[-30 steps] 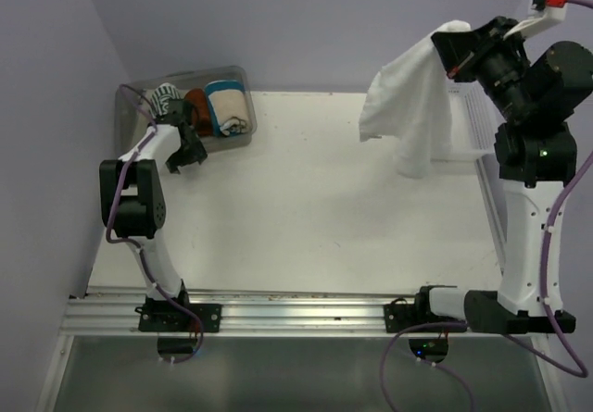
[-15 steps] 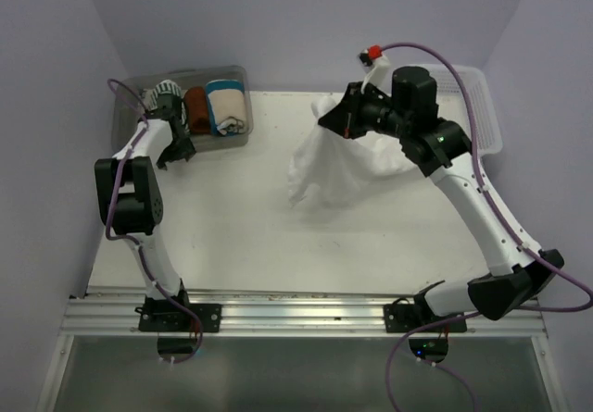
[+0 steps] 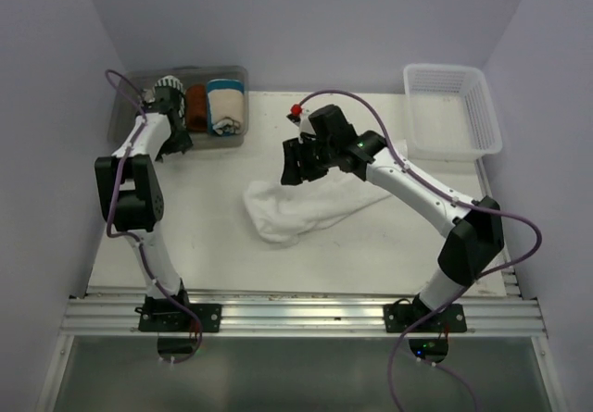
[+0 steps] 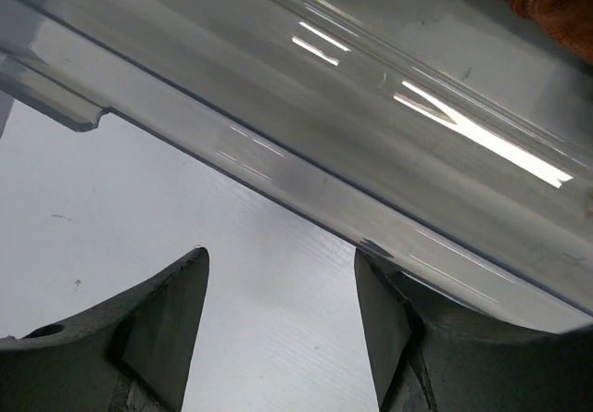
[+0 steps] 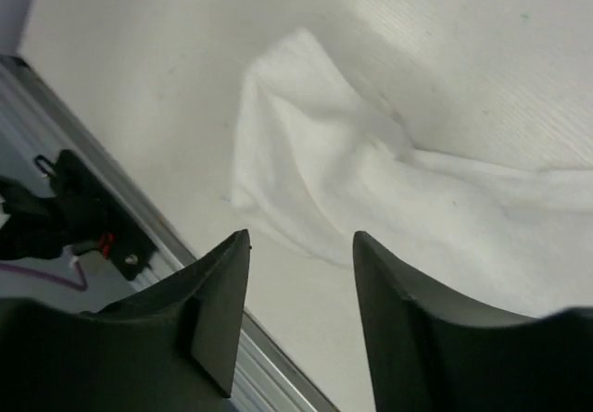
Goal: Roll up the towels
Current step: Move the towel to the center of the board, then flatten the towel
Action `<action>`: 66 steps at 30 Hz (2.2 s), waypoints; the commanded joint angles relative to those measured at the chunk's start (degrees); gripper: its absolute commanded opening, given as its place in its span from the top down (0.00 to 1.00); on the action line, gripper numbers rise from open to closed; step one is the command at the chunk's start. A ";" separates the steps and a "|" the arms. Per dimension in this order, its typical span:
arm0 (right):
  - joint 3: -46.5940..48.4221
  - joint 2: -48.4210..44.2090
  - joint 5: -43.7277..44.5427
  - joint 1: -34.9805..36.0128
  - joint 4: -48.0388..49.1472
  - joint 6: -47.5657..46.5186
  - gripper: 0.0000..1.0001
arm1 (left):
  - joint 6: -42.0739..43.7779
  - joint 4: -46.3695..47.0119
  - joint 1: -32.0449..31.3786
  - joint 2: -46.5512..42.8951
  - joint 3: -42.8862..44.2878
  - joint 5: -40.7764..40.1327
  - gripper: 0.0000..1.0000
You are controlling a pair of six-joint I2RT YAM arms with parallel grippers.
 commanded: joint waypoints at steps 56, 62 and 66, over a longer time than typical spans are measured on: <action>-23.61 -25.59 31.76 -14.68 -8.19 3.63 0.37 | 0.15 0.63 -18.96 -35.91 -22.71 7.08 1.00; -22.38 -22.61 34.66 -14.06 -5.73 3.19 0.37 | 1.65 -3.77 -16.41 -39.43 -20.59 5.77 1.00; -21.41 -17.43 34.57 -14.06 -0.99 3.02 0.39 | 1.13 -3.42 -15.17 -39.17 -22.60 7.61 1.00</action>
